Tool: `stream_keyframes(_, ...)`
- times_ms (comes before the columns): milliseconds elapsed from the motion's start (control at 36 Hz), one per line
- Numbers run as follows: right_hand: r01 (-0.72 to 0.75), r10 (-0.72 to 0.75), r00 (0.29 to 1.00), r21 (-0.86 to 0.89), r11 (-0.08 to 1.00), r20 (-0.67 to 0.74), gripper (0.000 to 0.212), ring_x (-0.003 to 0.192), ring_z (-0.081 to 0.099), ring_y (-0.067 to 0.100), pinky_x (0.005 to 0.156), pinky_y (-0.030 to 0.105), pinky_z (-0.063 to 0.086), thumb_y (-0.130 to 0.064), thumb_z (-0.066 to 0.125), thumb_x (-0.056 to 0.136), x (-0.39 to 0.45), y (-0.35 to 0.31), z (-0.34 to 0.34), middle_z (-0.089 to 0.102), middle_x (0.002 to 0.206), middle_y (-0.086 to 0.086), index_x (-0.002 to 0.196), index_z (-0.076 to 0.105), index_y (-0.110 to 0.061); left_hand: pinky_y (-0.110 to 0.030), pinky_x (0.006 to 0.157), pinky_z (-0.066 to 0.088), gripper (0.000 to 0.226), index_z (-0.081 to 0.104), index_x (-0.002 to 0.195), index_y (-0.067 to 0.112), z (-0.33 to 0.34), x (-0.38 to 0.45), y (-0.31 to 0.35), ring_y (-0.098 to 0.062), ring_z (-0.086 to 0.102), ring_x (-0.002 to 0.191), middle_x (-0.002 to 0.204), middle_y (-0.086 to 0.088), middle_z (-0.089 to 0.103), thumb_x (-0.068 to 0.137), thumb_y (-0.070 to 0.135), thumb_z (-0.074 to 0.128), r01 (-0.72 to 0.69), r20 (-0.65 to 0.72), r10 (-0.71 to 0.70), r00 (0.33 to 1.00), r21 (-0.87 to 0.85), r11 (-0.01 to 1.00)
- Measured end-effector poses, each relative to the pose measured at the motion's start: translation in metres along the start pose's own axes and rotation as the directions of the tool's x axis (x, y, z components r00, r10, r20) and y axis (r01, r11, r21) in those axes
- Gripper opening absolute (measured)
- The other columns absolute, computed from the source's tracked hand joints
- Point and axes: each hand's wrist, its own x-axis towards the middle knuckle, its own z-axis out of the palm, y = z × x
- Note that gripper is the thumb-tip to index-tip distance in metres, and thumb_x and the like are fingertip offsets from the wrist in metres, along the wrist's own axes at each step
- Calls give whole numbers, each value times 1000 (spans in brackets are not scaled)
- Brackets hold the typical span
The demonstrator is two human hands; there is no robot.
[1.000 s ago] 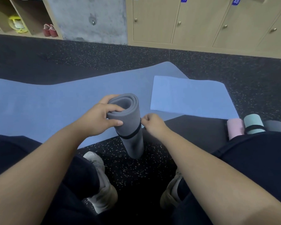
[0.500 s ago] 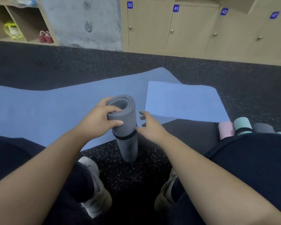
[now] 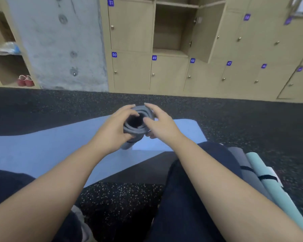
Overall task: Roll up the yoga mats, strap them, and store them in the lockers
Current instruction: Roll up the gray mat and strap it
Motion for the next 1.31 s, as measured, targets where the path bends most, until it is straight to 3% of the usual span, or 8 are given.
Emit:
stream_keyframes(139,74,-84,983,-69,995,-164,54,108,57,15,89,46,54,-6,46,88,-9,-4,-34,57,119,-11,135,46,-32,-4,97,27,90,27,150,28,6,23,48,12,31,116,135,18,37,77,2,74,-117,-9,117,993,-34,993)
stream_keyframes(306,95,-103,926,-40,995,-364,57,118,52,12,101,31,44,5,42,86,-29,0,-76,56,123,-10,136,48,-23,-45,115,27,117,-8,152,36,27,59,87,-13,4,148,158,20,0,75,17,79,-205,129,193,973,91,974)
stream_keyframes(472,111,-68,846,49,993,-529,55,108,53,7,76,6,42,8,40,86,-55,33,-120,56,122,-8,127,49,-27,-44,102,42,119,-13,151,38,72,75,137,-27,17,146,161,6,-10,75,29,78,-229,110,210,971,193,954)
stream_keyframes(694,52,-21,724,24,998,-690,61,113,54,9,84,9,40,12,40,83,-97,115,-166,55,126,-1,104,47,-45,-32,61,46,114,-30,129,58,168,70,174,-24,57,84,161,4,-14,86,20,68,-287,294,243,924,115,951)
stream_keyframes(833,20,38,658,68,997,-752,66,115,54,13,99,21,41,19,37,77,-122,168,-174,56,122,6,102,50,-41,-30,101,42,100,-5,145,53,221,57,178,-18,31,141,161,0,-7,84,15,65,-203,428,281,859,-220,954)
stream_keyframes(944,-17,92,653,107,994,-751,63,115,52,13,103,22,39,19,34,77,-138,201,-170,53,121,6,103,50,-36,-39,104,42,87,6,141,49,261,41,173,-20,44,127,152,4,14,84,15,61,-185,493,307,814,-280,942)
stream_keyframes(1111,-101,244,654,237,966,-716,11,108,46,7,84,5,37,-32,53,92,-154,229,-167,43,116,-3,98,44,-34,-38,93,49,84,11,144,44,294,19,171,-17,52,120,155,16,-17,84,9,58,-133,589,304,749,-316,940)
stream_keyframes(1306,-161,276,495,225,961,-824,26,108,48,14,88,18,42,-31,67,90,-155,256,-182,40,112,-5,91,41,-34,-40,101,45,91,6,143,53,325,19,180,-19,30,142,153,26,-24,77,16,56,-158,618,365,697,-364,918)
